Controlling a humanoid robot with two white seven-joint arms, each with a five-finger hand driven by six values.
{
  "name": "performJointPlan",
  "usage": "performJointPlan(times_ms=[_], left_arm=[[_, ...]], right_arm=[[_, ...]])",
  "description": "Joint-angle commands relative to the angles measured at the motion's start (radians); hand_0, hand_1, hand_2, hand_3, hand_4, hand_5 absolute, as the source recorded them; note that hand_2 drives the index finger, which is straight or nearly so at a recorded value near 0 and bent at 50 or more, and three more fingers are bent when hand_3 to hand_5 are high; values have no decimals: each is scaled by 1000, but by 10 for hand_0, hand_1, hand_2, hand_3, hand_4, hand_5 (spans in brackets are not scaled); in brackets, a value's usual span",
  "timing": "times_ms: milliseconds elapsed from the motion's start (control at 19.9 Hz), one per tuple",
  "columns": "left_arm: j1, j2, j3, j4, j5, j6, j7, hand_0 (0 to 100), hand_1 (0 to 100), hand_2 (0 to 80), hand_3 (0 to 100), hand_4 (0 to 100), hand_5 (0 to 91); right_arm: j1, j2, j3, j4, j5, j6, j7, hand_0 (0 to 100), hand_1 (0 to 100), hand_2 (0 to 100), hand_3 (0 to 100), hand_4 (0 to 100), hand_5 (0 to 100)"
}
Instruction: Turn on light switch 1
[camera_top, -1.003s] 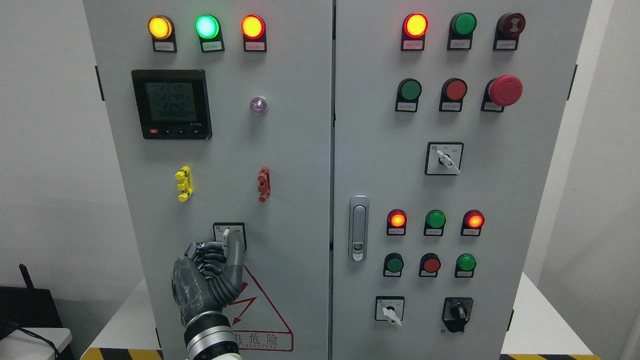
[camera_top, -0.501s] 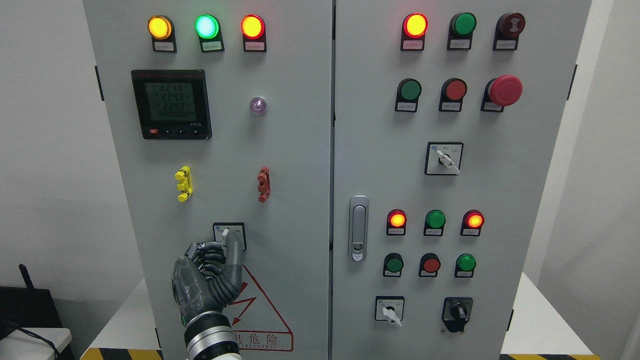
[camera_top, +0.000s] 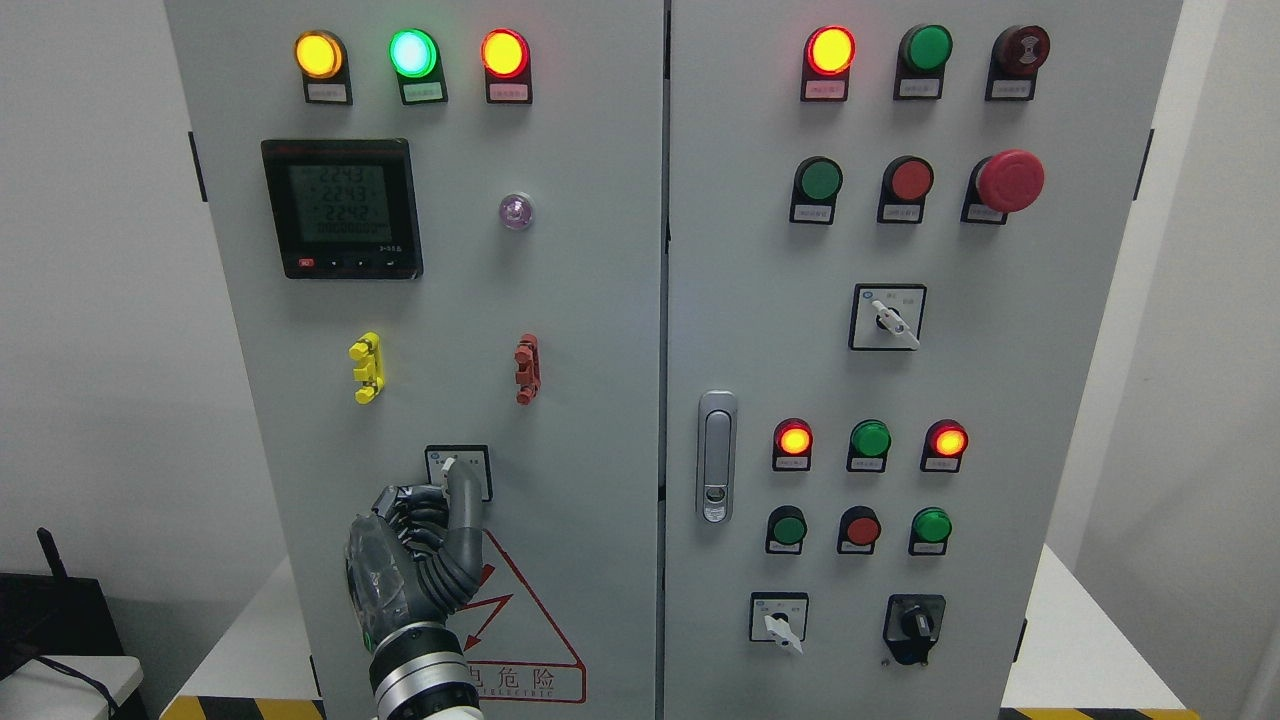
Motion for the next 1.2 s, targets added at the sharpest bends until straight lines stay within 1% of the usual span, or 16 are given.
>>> performJointPlan(times_ms=[0,752,1153], left_arm=[[0,0,-1,0,0,0,0,421,367,590,794,866,793],[0,1,-1,0,0,0,-3,472,373,593,797,869,793],[0,1,-3,0,0,-2,-13,512,358,598,806,872,795]], right_arm=[[0,0,0,0,-17,0,-1,120,389,0,0,0,0],[0,0,0,0,-17,0,-1,120,389,0,0,0,0],[0,0,0,0,-17,1,-1,120,389,0,0,0,0]])
